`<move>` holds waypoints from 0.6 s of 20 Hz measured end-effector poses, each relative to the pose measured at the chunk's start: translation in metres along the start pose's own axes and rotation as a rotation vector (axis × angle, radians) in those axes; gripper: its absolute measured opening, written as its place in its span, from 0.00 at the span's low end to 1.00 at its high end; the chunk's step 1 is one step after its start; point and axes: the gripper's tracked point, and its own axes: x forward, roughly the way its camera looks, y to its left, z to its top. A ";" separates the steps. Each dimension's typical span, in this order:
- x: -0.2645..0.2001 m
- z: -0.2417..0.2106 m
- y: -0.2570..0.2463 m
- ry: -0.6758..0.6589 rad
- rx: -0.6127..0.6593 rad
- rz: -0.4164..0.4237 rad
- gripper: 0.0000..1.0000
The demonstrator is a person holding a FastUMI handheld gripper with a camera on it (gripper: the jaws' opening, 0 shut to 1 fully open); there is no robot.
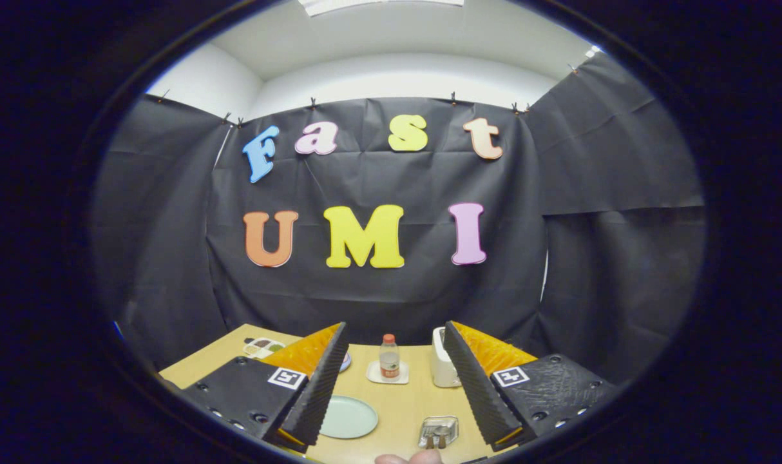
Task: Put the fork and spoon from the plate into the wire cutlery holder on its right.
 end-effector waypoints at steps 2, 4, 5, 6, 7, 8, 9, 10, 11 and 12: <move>0.002 0.000 0.003 -0.002 0.015 -0.003 0.90; 0.001 -0.003 0.005 0.002 0.020 -0.014 0.90; 0.000 -0.003 0.007 0.001 0.022 -0.018 0.90; 0.000 -0.003 0.009 0.000 0.025 -0.019 0.90; -0.001 -0.003 0.011 0.000 0.025 -0.022 0.90; 0.000 -0.004 0.011 0.000 0.026 -0.026 0.90; -0.003 -0.005 0.013 0.001 0.025 -0.028 0.90; -0.003 -0.004 0.013 -0.003 0.020 -0.035 0.90; -0.004 -0.003 0.011 -0.014 0.013 -0.049 0.90; -0.005 -0.001 0.012 -0.021 0.014 -0.055 0.91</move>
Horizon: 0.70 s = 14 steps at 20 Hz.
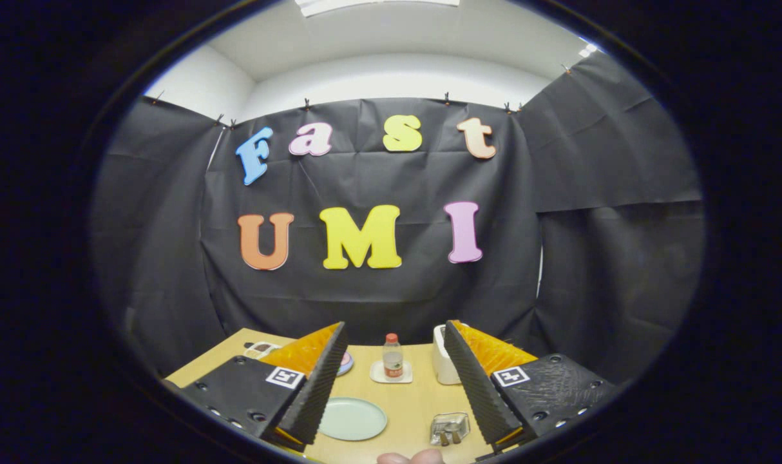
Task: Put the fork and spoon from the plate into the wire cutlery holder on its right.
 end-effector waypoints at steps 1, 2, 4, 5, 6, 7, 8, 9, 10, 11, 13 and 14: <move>-0.003 -0.001 0.001 0.000 0.001 -0.004 0.93; -0.003 -0.002 0.003 0.000 0.002 -0.006 0.93; -0.005 -0.001 0.002 -0.003 0.000 -0.013 0.93; -0.008 0.001 0.002 -0.006 0.001 -0.018 0.93; -0.007 0.002 0.001 -0.007 0.000 -0.023 0.93; -0.009 0.003 0.001 -0.007 0.000 -0.026 0.93; -0.008 0.003 0.000 -0.007 -0.001 -0.031 0.93; -0.009 0.005 -0.001 -0.010 0.001 -0.034 0.93; -0.008 0.005 -0.001 -0.012 0.002 -0.037 0.93; -0.008 0.005 -0.002 -0.012 0.002 -0.038 0.93; -0.008 0.006 -0.002 -0.014 0.001 -0.042 0.93; -0.007 0.006 -0.003 -0.017 -0.001 -0.043 0.93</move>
